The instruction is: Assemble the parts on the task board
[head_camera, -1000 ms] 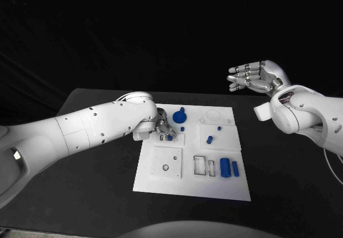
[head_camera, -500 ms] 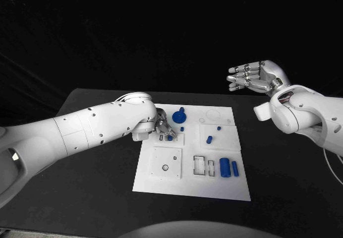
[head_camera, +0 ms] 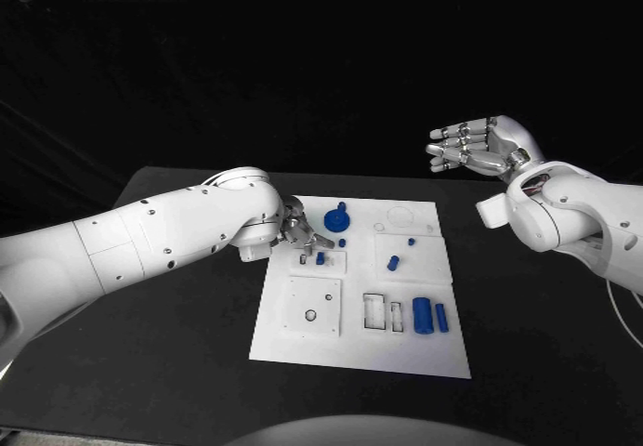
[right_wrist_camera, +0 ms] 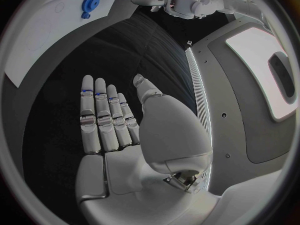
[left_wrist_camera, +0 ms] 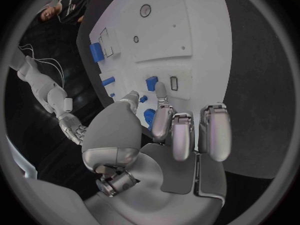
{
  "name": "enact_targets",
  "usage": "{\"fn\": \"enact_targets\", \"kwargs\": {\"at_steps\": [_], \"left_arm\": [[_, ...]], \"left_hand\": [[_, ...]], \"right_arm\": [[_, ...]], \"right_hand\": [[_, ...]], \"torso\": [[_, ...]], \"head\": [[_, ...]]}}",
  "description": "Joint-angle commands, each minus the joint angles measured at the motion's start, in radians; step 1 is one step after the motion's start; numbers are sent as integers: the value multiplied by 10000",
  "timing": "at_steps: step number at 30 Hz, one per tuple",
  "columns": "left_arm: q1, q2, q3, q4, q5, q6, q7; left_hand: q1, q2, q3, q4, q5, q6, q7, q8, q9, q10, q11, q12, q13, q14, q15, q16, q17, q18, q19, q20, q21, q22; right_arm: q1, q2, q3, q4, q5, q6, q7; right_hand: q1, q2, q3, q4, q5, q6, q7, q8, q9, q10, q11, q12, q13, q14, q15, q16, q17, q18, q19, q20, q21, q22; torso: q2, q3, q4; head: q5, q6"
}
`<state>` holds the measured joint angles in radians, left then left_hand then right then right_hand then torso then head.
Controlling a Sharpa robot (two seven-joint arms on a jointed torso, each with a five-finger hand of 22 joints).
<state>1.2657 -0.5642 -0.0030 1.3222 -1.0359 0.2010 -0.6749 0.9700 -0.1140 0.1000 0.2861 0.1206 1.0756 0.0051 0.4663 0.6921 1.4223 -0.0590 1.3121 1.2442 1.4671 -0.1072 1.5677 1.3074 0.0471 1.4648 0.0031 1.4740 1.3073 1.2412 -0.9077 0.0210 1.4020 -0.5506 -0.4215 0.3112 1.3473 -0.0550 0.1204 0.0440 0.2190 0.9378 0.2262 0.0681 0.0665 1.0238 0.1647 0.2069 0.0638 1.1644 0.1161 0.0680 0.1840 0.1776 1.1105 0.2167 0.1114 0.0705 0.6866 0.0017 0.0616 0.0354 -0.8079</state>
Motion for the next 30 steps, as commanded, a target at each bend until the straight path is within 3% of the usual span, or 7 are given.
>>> {"fn": "enact_targets", "kwargs": {"at_steps": [1, 5, 9, 14, 19, 22, 30], "left_arm": [[146, -159, 100, 109, 633, -2, 115], [464, -369, 183, 89, 1374, 706, 186], [921, -431, 231, -266, 1632, 1471, 280], [1252, -28, 226, -1276, 523, 1530, 368], [1315, 498, 112, -2166, 25, 1500, 456], [1294, 786, 7, -2580, -173, 1465, 526], [1042, 1439, -200, -3501, -858, 1414, 803]], "left_hand": [[144, 45, -186, 8, -53, -98, 90, 16, -30, -175, 50, -271, -257, 1037, -44, 31, 2634, -130, 570, -60, -88, 1202], [638, 121, -490, -39, 24, -601, 282, -179, -111, -970, 228, -1375, -1523, 1037, 89, 31, 2634, -31, 396, 37, -437, 764], [1290, 304, -609, -122, 115, -1300, 607, -663, -474, -1532, 491, -2060, -2308, 1037, 311, 31, 2634, 72, 202, 222, -831, 291], [1564, 396, -746, -33, 122, -1518, 763, -930, -846, -1578, 632, -2114, -2435, 1037, 437, 31, 2634, 87, 185, 359, -888, 243], [1509, 377, -997, 34, 67, -1245, 710, -848, -998, -1419, 600, -1942, -2308, 1037, 427, 31, 2634, 65, 241, 386, -793, 372], [1239, 442, -1304, 51, -255, -879, 587, -646, -1052, -1240, 498, -1759, -2143, 1037, 351, 31, 2634, 46, 288, 342, -715, 475], [1130, 536, -1555, 58, -519, -777, 528, -551, -1141, -1151, 442, -1680, -2079, 1037, 301, 31, 2634, 12, 348, 284, -605, 621]], "right_arm": [[-21, 21, -2, -21, -54, 178, 43], [-36, 24, -4, -48, -45, 180, 50], [-47, 26, -8, -92, -38, 166, 52], [-52, 18, -10, -105, -36, 124, 56], [-53, 50, -11, -107, -36, 121, 60], [-53, 68, -11, -111, -40, 125, 60], [-53, 104, -11, -142, -49, 132, 52]], "right_hand": [[-60, 9, 2, -53, 18, -33, 56, -53, -7, -17, 33, 49, -11, -91, 9, -66, -18, 54, -18, 22, -59, -13], [-60, 9, 2, -53, 18, -33, 56, -53, -7, -17, 33, 49, -11, -91, 9, -66, -18, 54, -18, 22, -59, -13], [-62, 12, 1, -54, 19, -33, 56, -53, -7, -18, 34, 49, -11, -96, 10, -67, -25, 54, -20, 24, -65, -16], [-62, 16, 1, -56, 22, -32, 56, -52, -7, -17, 34, 51, -10, -97, 10, -65, -30, 55, -19, 25, -69, -17], [-59, 22, 3, -61, 26, -28, 55, -50, -6, -12, 32, 55, -10, -94, 9, -62, -37, 57, -16, 26, -74, -19], [-59, 22, 3, -61, 26, -28, 55, -50, -6, -12, 32, 55, -10, -94, 9, -62, -37, 57, -16, 26, -74, -19], [-53, 33, 6, -68, 35, -22, 52, -48, -5, -4, 29, 61, -8, -88, 6, -56, -50, 60, -9, 27, -82, -22]], "torso": [[12, 6, -18], [18, 0, -17], [15, 4, -10], [14, 8, 4], [49, -31, -20], [74, -53, -29], [148, -90, -62]], "head": [[20, 34], [-4, 80], [-42, 154], [-27, 217], [-21, 262], [-16, 279], [35, 304]]}}
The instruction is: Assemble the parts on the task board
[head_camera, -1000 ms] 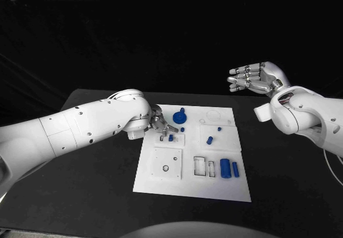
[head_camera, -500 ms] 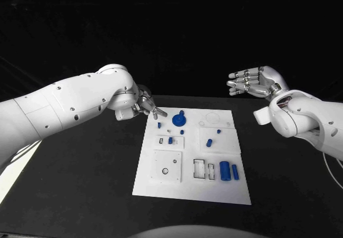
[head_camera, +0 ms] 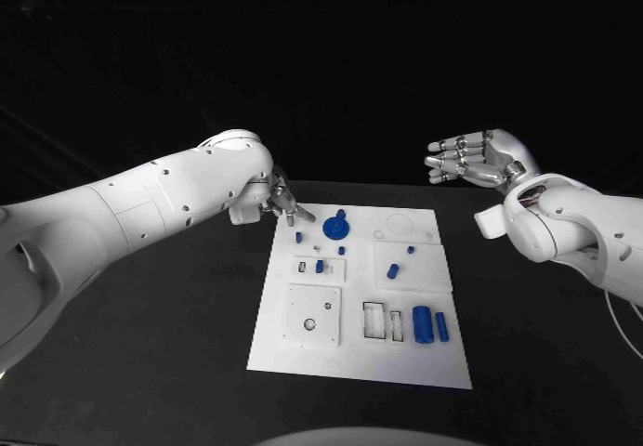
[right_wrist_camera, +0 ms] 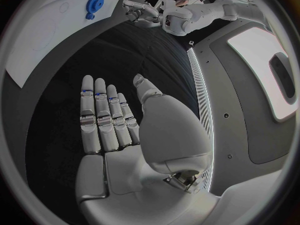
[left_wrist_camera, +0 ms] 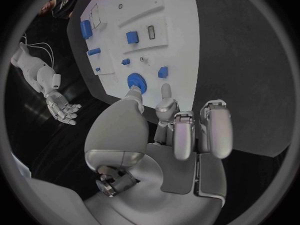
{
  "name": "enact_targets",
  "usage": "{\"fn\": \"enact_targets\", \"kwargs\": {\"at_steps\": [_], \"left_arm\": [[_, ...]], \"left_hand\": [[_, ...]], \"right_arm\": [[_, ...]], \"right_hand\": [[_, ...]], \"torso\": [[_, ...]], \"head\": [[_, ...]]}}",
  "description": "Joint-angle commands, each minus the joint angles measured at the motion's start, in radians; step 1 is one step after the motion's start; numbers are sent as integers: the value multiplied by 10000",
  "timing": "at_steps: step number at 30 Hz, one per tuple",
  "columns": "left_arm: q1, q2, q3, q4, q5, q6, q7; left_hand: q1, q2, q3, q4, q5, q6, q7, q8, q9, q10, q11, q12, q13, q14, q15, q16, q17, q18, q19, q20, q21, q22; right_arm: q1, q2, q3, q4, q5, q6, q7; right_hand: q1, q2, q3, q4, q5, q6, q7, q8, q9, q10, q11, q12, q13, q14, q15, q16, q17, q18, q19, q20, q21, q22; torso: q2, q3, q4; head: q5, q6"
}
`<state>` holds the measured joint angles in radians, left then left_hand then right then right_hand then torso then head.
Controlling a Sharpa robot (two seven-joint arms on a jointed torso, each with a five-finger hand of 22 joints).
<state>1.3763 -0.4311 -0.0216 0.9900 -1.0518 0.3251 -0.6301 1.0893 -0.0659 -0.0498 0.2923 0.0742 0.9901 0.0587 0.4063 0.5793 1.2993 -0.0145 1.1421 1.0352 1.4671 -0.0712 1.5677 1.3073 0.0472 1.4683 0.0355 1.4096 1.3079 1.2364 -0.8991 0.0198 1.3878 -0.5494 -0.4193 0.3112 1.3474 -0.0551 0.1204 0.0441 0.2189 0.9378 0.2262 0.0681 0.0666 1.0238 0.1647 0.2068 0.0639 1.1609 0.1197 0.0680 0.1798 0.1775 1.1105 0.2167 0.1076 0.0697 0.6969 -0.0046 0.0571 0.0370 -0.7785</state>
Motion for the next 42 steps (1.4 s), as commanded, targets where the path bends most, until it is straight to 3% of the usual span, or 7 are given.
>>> {"fn": "enact_targets", "kwargs": {"at_steps": [1, 8, 12, 26, 42], "left_arm": [[-105, 166, -22, -265, -781, 152, 388], [-355, 421, -46, -608, -1087, 28, 565], [-403, 472, -49, -622, -1120, 152, 552], [-434, 491, -50, -664, -830, 478, 490], [-436, 447, -47, -601, -558, 246, 470]], "left_hand": [[-55, 68, -59, -6, -55, 83, -11, 53, -18, 84, -5, 25, 15, 1037, -62, 31, 2635, 10, 315, -42, 42, 620], [79, 220, -78, -26, -6, 166, -49, 125, -60, 157, -37, 103, 87, 1037, -87, 31, 2635, -44, 399, -67, 223, 851], [152, 270, -88, -38, 28, 203, -66, 161, -75, 184, -52, 128, 109, 1037, -100, 31, 2635, -53, 413, -78, 256, 893], [859, 501, 204, -98, 186, 315, -140, 378, -91, 236, -116, 154, 107, 1037, -154, 31, 2635, -60, 418, -131, 290, 949], [980, 502, 339, -73, 206, 407, -195, 564, 23, 298, -161, 229, 185, 1037, -187, 31, 2635, -76, 441, -156, 344, 1023]], "right_arm": [[-5, 21, 1, 2, -60, 115, 48], [-5, 30, 1, 54, -23, 146, 37], [-5, 35, 1, 58, -19, 150, 35], [-5, 70, 1, 20, -25, 162, 29], [-9, 127, 1, -61, -37, 166, 33]], "right_hand": [[-55, 34, 6, -69, 36, -22, 52, -48, -5, -4, 29, 61, -10, -52, -31, -56, -8, 61, -10, 27, -43, -14], [-55, 34, 6, -69, 36, -22, 52, -48, -5, -4, 29, 61, -10, -52, -31, -56, -8, 61, -10, 27, -43, -14], [-55, 34, 6, -69, 36, -22, 52, -48, -5, -4, 29, 61, -10, -52, -31, -56, -8, 61, -10, 27, -43, -14], [-55, 34, 6, -69, 36, -22, 52, -48, -5, -4, 29, 61, -10, -52, -31, -56, -8, 61, -10, 27, -43, -14], [-55, 34, 6, -69, 36, -22, 52, -48, -5, -4, 29, 61, -10, -52, -31, -56, -8, 61, -10, 27, -43, -14]], "torso": [[52, -33, -23], [70, -38, -16], [52, -30, -9], [49, -20, -14], [50, -19, -19]], "head": [[35, 10], [48, 8], [65, -35], [89, -51], [98, -43]]}}
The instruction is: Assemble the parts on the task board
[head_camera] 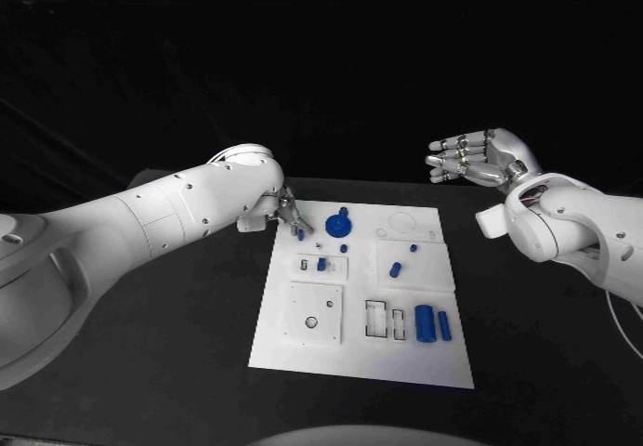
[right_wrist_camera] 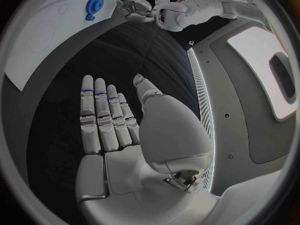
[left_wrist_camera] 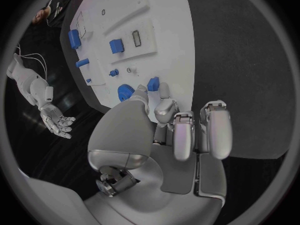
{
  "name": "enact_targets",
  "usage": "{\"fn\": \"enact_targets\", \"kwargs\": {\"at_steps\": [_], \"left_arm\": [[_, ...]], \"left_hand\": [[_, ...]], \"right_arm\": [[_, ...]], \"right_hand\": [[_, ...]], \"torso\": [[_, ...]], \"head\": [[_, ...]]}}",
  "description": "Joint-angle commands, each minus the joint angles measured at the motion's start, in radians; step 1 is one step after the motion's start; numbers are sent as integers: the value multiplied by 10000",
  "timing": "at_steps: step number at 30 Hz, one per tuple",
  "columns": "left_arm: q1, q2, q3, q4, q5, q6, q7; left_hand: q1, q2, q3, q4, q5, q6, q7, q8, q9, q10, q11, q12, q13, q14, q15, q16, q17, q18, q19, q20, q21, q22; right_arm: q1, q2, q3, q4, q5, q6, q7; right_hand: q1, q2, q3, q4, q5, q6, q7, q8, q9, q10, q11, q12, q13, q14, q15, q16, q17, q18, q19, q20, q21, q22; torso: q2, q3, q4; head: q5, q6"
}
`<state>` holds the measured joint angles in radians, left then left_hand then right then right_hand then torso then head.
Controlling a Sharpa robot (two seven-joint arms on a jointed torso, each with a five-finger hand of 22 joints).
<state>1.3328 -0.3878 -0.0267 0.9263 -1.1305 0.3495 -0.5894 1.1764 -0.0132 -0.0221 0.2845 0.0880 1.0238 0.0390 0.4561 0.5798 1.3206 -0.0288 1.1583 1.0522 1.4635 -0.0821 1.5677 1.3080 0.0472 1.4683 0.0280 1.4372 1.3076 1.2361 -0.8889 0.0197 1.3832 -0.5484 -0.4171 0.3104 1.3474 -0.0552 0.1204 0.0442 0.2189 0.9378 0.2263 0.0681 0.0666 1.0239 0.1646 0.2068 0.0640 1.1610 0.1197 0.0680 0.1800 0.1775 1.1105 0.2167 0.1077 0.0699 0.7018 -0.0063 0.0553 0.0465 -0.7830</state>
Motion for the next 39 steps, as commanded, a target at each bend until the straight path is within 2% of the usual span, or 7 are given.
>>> {"fn": "enact_targets", "kwargs": {"at_steps": [1, 17, 27, 31, 34, 36, 39], "left_arm": [[-1, 16, 4, 40, 248, -8, 62], [-2, -32, 7, 93, 476, -83, 70], [-2, -54, 8, 95, 541, -8, -24], [-2, -52, 8, 107, 575, -51, -16], [-2, -51, 8, 109, 636, -118, 11], [-2, -51, 8, 103, 689, -113, 28], [-2, -53, 8, 91, 808, -70, 55]], "left_hand": [[110, -26, 65, 6, 68, 72, 1, 72, 23, 88, -19, 70, 18, 1073, -80, 31, 2628, -77, 442, -82, 70, 1029], [343, -18, 301, -39, 81, 61, -81, 356, 272, 188, -92, 167, 113, 1073, -140, 31, 2628, -98, 477, -140, 145, 1131], [1236, 120, 1202, -381, 133, -176, -180, 548, 517, 165, -182, 102, 57, 1073, -215, 31, 2628, -82, 447, -215, 88, 1079], [1687, 163, 1839, -598, 252, -306, -204, 550, 562, 123, -207, 33, 2, 1073, -243, 31, 2628, -69, 427, -244, 43, 1034], [2059, 120, 2630, -841, 692, -470, -166, 531, 595, 59, -188, -70, -82, 1073, -243, 31, 2628, -51, 399, -260, -25, 963], [2195, 0, 3287, -1007, 910, -577, -108, 543, 638, 27, -148, -139, -142, 1073, -211, 31, 2628, -43, 385, -244, -64, 926], [1879, -422, 4561, -1140, 978, -643, -11, 687, 788, 43, -102, -195, -213, 1073, -105, 31, 2628, -37, 382, -187, -92, 914]], "right_arm": [[-7, 31, 2, -21, -47, 146, 42], [-43, 86, 2, -80, -48, 173, 40], [-59, 94, 2, -92, -48, 184, 41], [-62, 97, 2, -98, -48, 184, 42], [-65, 98, 2, -100, -48, 186, 43], [-66, 99, 2, -101, -48, 187, 43], [-69, 102, 2, -102, -48, 197, 39]], "right_hand": [[-55, 35, 7, -70, 36, -22, 52, -48, -5, -5, 29, 61, -11, -54, -31, -56, -11, 61, -10, 28, -44, -16], [-53, 50, 7, -84, 50, -16, 49, -48, -5, 1, 26, 68, -11, -44, -34, -49, -40, 65, 6, 30, -62, -21], [-53, 50, 7, -84, 50, -16, 49, -48, -5, 1, 26, 68, -11, -44, -34, -49, -40, 65, 6, 30, -62, -21], [-53, 50, 7, -84, 50, -16, 49, -48, -5, 1, 26, 68, -11, -44, -34, -49, -40, 65, 6, 30, -62, -21], [-53, 50, 7, -84, 50, -16, 49, -48, -5, 1, 26, 68, -11, -44, -34, -49, -40, 65, 6, 30, -62, -21], [-53, 50, 7, -84, 50, -16, 49, -48, -5, 1, 26, 68, -11, -44, -34, -49, -40, 65, 6, 30, -62, -21], [-53, 50, 7, -84, 50, -16, 49, -48, -5, 1, 26, 68, -11, -44, -34, -49, -40, 65, 6, 30, -62, -21]], "torso": [[2, -3, -3], [3, -3, 1], [5, -12, 4], [6, -12, 2], [4, -9, -2], [2, -9, -3], [-1, -10, -1]], "head": [[8, 1], [35, 8], [38, -25], [45, -38], [44, -45], [38, -49], [37, -51]]}}
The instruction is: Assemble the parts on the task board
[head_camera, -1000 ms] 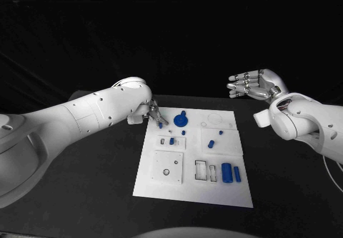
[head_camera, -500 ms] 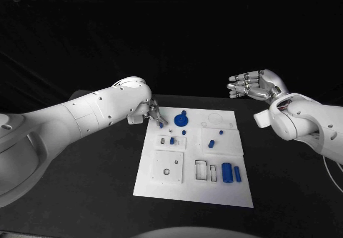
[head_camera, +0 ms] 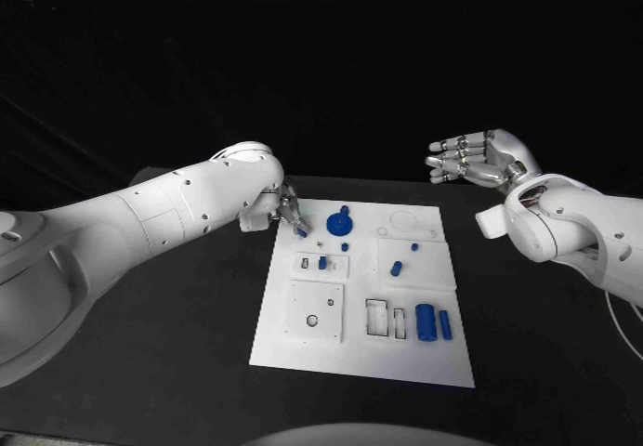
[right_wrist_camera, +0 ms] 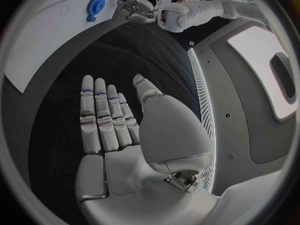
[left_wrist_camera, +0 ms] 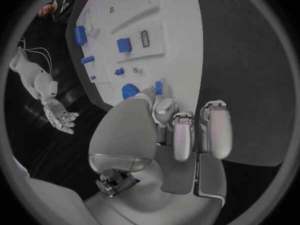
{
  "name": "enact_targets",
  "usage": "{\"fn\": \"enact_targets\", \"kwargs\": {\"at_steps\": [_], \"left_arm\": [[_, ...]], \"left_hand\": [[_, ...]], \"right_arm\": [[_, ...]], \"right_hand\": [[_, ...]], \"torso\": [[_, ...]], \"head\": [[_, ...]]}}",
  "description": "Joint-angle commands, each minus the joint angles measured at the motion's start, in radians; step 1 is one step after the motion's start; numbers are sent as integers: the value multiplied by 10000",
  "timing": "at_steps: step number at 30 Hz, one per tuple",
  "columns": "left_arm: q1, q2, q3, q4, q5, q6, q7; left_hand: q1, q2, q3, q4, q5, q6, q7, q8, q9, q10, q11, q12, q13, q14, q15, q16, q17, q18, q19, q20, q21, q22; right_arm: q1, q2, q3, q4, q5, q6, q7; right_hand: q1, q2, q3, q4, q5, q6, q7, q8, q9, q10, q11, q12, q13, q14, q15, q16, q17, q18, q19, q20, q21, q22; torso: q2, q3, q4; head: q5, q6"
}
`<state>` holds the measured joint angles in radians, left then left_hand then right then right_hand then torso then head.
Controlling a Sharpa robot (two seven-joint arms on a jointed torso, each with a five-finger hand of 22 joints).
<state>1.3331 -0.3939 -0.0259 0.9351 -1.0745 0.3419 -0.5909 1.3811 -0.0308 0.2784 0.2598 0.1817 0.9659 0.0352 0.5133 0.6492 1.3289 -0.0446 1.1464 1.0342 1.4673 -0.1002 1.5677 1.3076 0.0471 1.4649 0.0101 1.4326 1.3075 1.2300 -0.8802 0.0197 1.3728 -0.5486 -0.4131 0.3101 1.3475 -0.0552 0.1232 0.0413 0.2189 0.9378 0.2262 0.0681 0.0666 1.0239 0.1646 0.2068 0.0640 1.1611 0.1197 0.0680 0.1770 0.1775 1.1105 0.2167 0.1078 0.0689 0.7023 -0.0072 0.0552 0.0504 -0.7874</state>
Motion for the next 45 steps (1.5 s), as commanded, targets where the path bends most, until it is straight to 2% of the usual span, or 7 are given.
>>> {"fn": "enact_targets", "kwargs": {"at_steps": [1, 5, 12, 24, 29, 34, 45], "left_arm": [[-4, 8, -1, -2, 287, 23, 76], [-4, -7, -2, -2, 510, 59, 141], [-4, -250, -5, 384, 965, -308, 467], [4, -1638, -17, 2770, 843, -1276, 695], [-147, -2074, -60, 3585, -77, -1685, 735], [-371, -2327, -75, 4070, -633, -2075, 682], [-583, -2479, -81, 4461, -1009, -2001, 415]], "left_hand": [[-232, -297, 1701, -897, 37, -65, 39, 137, 114, -35, 62, -78, -38, 1035, 90, 31, 2632, -35, 417, -5, -47, 915], [-704, -723, 2815, -1230, 192, -151, 41, 296, 285, -25, 88, -117, -107, 1035, 70, 31, 2632, -31, 410, 35, -84, 896], [-1040, -1039, 3515, -1671, 480, -176, 31, 438, 427, 44, 96, -79, -86, 1035, 82, 31, 2632, -37, 422, 50, -76, 926], [-1125, -1168, 3689, -1850, 492, -107, 18, 484, 449, 161, 83, 35, 29, 1035, 85, 31, 2632, -65, 468, 51, 18, 1042], [-1142, -1192, 3715, -1873, 489, -85, 13, 491, 448, 191, 80, 65, 61, 1035, 86, 31, 2632, -78, 489, 51, 63, 1095], [-1156, -1206, 3749, -1894, 488, -63, 8, 497, 446, 217, 75, 86, 80, 1035, 84, 31, 2632, -90, 508, 50, 103, 1142], [-1176, -1230, 3806, -1929, 488, -39, 2, 499, 440, 266, 67, 136, 133, 1035, 77, 31, 2632, -107, 539, 46, 166, 1215]], "right_arm": [[-8, 15, 2, 3, -46, 159, 41], [-11, 16, 2, 6, -46, 167, 37], [-16, 10, 1, 3, -44, 171, 33], [-24, -32, -5, -7, -21, 183, 18], [-42, -55, -10, -17, -13, 184, 17], [-57, -56, -12, -25, -10, 190, 21], [-112, -51, -15, -29, -21, 204, 26]], "right_hand": [[-53, 50, -22, -55, 50, -16, 49, -48, -5, 1, 26, 68, -11, -44, -34, -50, -10, 65, 6, 29, -62, -10], [-53, 50, -22, -55, 50, -16, 49, -48, -5, 1, 26, 68, -11, -44, -34, -50, -10, 65, 6, 29, -62, -10], [-53, 50, -22, -55, 50, -16, 49, -48, -5, 1, 26, 68, -11, -44, -34, -50, -10, 65, 6, 29, -62, -10], [-56, 70, -22, -68, 57, -12, 48, -50, -6, 1, 26, 72, -13, -40, -35, -47, -45, 67, 19, 31, -84, -15], [-56, 70, -22, -68, 57, -12, 48, -50, -6, 1, 26, 72, -13, -40, -35, -47, -45, 67, 19, 31, -84, -15], [-56, 70, -22, -68, 57, -12, 48, -50, -6, 1, 26, 72, -13, -40, -35, -47, -45, 67, 19, 31, -84, -15], [-56, 70, -22, -68, 57, -12, 48, -50, -6, 1, 26, 72, -13, -40, -35, -47, -45, 67, 19, 31, -84, -15]], "torso": [[-6, 1, 1], [-11, 2, 10], [-18, 9, 17], [-68, 52, 85], [-81, 45, 102], [-104, 29, 157], [-87, 29, 137]], "head": [[-2, -7], [6, -15], [18, -7], [20, -29], [42, -65], [-2, -99], [29, -140]]}}
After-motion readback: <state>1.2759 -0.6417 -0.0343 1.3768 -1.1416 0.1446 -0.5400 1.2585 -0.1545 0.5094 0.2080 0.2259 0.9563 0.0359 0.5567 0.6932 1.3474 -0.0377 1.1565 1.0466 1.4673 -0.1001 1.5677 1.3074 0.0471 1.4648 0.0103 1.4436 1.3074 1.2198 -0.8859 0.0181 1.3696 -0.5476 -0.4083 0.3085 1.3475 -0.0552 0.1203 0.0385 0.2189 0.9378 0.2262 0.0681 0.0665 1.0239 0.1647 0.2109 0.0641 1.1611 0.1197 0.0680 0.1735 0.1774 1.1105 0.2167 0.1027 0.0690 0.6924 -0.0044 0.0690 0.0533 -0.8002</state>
